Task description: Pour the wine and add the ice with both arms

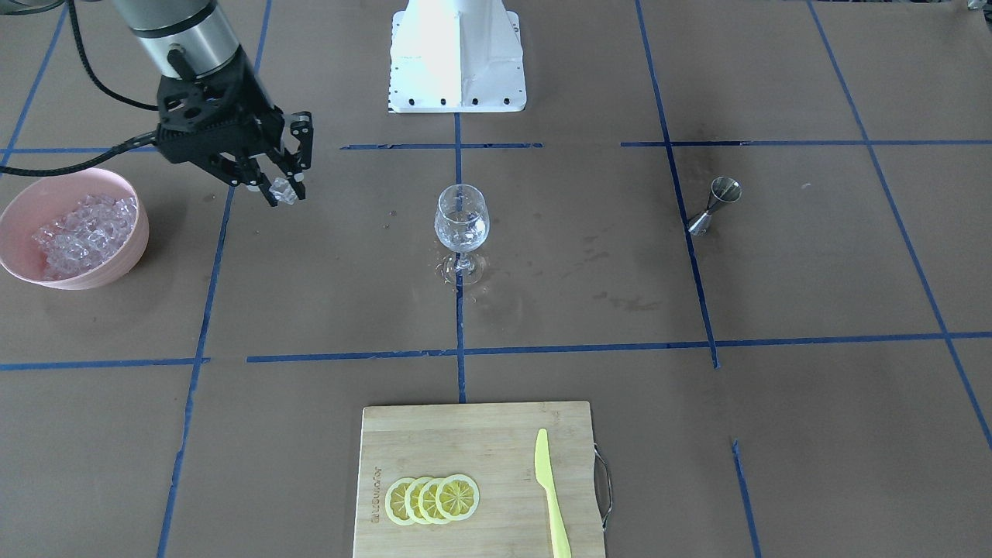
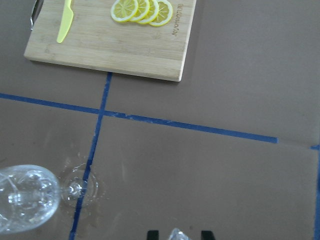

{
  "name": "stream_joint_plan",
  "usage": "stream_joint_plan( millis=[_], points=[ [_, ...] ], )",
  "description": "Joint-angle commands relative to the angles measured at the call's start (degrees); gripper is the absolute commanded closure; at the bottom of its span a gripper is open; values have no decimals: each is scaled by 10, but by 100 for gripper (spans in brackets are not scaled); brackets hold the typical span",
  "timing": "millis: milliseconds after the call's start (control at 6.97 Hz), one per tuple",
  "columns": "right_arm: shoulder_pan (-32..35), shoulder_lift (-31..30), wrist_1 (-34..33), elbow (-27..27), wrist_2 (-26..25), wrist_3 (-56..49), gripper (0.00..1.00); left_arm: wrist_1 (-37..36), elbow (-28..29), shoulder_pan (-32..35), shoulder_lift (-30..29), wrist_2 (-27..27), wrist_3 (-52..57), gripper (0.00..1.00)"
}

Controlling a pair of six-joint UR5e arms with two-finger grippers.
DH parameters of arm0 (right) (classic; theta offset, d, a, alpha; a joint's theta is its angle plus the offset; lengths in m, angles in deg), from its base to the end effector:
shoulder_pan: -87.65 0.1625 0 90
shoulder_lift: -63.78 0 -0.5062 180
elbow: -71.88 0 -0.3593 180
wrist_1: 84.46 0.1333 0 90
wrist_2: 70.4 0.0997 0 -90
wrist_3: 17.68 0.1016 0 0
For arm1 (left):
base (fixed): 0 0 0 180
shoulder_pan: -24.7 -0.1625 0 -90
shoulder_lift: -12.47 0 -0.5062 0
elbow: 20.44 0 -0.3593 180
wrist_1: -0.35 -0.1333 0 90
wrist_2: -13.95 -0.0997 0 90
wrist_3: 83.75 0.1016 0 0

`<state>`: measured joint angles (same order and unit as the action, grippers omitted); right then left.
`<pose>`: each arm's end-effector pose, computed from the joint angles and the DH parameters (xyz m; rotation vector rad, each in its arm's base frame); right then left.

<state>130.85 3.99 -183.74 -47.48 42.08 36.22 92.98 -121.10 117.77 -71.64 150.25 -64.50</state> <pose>-0.3528 -0.4608 0.2734 0.2700 -0.8998 -0.0575 -0.0819 -0.4102 0.6929 0.2771 0.7715 0.3187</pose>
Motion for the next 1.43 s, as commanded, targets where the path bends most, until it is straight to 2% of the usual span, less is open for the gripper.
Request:
stream_joint_plan(
  millis=[0,143,574,717,860,1147,1290],
  points=[
    [-63,67,-16,37,-74,65,100,0,0,0,0,0,0,0],
    [-90,100,-18,67,-110,92,100,0,0,0,0,0,0,0],
    [-144,194,-50,136,-177,144,100,0,0,0,0,0,0,0],
    [-149,208,-50,155,-182,146,100,0,0,0,0,0,0,0],
    [-159,210,-50,159,-199,146,100,0,0,0,0,0,0,0],
    [-159,209,-50,160,-199,145,100,0,0,0,0,1,0,0],
    [-161,209,-50,159,-199,145,51,0,0,0,0,1,0,0]
  ],
)
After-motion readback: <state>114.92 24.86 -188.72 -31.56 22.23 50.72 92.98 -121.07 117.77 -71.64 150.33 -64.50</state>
